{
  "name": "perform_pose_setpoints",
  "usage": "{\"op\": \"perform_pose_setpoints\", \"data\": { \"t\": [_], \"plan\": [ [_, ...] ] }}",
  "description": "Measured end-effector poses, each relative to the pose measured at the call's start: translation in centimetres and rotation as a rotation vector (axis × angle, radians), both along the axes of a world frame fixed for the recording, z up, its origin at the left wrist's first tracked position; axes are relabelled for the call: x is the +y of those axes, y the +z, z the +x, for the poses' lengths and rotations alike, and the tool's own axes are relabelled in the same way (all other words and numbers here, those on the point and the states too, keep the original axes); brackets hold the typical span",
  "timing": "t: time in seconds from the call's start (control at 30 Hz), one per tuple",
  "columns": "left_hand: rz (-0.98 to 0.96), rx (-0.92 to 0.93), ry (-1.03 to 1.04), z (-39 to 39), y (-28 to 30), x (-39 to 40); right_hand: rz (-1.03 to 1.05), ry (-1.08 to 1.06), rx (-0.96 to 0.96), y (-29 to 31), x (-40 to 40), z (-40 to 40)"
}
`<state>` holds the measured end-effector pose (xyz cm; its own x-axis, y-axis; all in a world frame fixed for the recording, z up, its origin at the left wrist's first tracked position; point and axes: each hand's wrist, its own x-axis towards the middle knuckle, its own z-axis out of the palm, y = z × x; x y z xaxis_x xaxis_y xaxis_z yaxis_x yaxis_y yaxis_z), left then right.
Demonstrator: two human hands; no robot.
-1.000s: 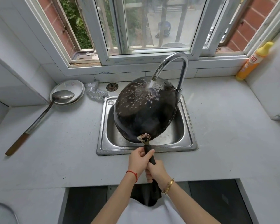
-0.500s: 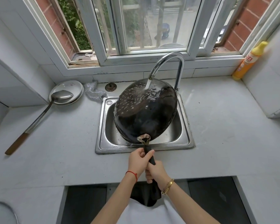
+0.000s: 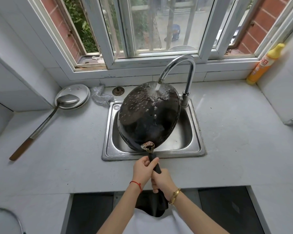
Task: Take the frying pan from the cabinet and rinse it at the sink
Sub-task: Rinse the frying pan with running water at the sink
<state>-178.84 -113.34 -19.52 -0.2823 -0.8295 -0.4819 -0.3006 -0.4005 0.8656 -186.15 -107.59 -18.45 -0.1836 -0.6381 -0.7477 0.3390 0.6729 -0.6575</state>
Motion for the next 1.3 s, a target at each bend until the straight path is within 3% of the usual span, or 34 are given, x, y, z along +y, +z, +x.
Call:
{"op": "perform_pose_setpoints", "data": {
  "t": [0.37,0.83,1.03,1.3],
  "plan": [
    [0.059,0.091,0.063,1.4,-0.1,0.0,-0.012,0.023,0.066,0.1,-0.3,1.3],
    [0.140,0.229,0.119,1.6,0.4,-0.4,-0.091,0.086,0.366,0.3,-1.0,1.5],
    [0.204,0.337,0.070,0.9,0.6,-1.0,-0.182,0.069,0.565,0.1,-0.9,0.9],
    [0.266,0.340,-0.062,-0.5,0.4,-1.4,-0.142,-0.039,0.694,-0.7,-0.3,0.8]
  ]
}}
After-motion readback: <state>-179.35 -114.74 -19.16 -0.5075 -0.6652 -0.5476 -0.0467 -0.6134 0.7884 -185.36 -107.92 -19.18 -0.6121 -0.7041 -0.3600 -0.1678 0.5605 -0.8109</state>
